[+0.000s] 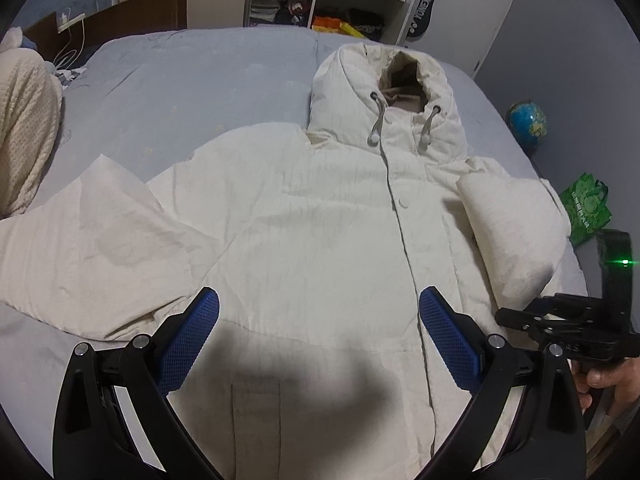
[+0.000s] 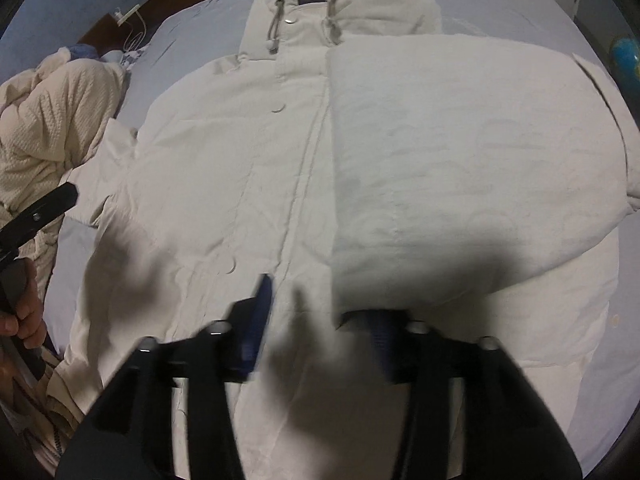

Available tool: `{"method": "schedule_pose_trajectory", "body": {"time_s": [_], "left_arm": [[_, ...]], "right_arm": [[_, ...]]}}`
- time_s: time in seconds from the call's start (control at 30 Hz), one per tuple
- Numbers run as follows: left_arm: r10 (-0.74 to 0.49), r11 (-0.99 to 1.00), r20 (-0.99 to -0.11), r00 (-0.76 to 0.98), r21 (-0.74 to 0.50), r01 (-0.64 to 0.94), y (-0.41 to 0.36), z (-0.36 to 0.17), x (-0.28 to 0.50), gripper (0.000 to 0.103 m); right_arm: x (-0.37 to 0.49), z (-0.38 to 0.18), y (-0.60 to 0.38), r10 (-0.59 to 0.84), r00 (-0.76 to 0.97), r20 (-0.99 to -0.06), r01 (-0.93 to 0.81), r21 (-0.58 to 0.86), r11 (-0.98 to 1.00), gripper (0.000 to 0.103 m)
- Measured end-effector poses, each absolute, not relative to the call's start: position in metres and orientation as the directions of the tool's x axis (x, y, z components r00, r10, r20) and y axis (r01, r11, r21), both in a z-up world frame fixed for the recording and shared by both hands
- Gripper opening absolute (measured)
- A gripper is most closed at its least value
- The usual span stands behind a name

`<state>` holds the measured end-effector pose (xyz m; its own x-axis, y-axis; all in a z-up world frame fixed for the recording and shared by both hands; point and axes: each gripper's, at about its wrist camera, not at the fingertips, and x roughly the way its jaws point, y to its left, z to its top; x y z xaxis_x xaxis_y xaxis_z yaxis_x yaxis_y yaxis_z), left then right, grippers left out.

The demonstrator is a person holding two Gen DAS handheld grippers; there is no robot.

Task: Fold large clothes
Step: 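Fold the grasped sleeve side across the jacket body with the right tool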

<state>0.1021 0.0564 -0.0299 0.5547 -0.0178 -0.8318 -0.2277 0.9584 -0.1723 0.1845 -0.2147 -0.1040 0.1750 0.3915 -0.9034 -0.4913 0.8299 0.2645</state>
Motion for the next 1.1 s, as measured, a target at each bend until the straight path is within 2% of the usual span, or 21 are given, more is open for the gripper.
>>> {"method": "schedule_pose_trajectory", "body": {"time_s": [0.2,0.27,0.43,0.53,0.77,1.1], "left_arm": [[-0.018,0.958,-0.835,0.550,-0.171,-0.229,0.057,-0.031,0.101,0.096],[-0.022,0.959,-0.837,0.547,-0.173,-0.226,0.056,-0.032,0.101,0.096],[-0.020,0.964,-0.839,0.543,-0.160,-0.212,0.052,-0.033,0.100,0.096],[-0.018,0.968,-0.840,0.542,-0.150,-0.201,0.048,-0.034,0.099,0.096],[0.004,0.984,-0.857,0.516,-0.090,-0.156,0.035,-0.045,0.096,0.096],[-0.021,1.000,-0.868,0.495,-0.027,-0.005,-0.010,-0.058,0.094,0.096]], "right_arm": [[0.172,-0.085,-0.213,0.362,0.194,-0.912,-0.515,0.220,0.829,0.050],[0.168,-0.075,-0.220,0.330,0.215,-0.919,-0.508,0.183,0.842,0.058],[0.161,-0.057,-0.239,0.257,0.290,-0.922,-0.495,0.085,0.865,0.068],[0.161,-0.054,-0.255,0.204,0.315,-0.927,-0.460,0.038,0.887,0.069],[0.176,-0.057,-0.291,0.217,0.302,-0.928,-0.350,0.104,0.931,0.073],[0.195,-0.073,-0.326,0.176,0.283,-0.943,-0.264,0.100,0.959,0.074]]}}
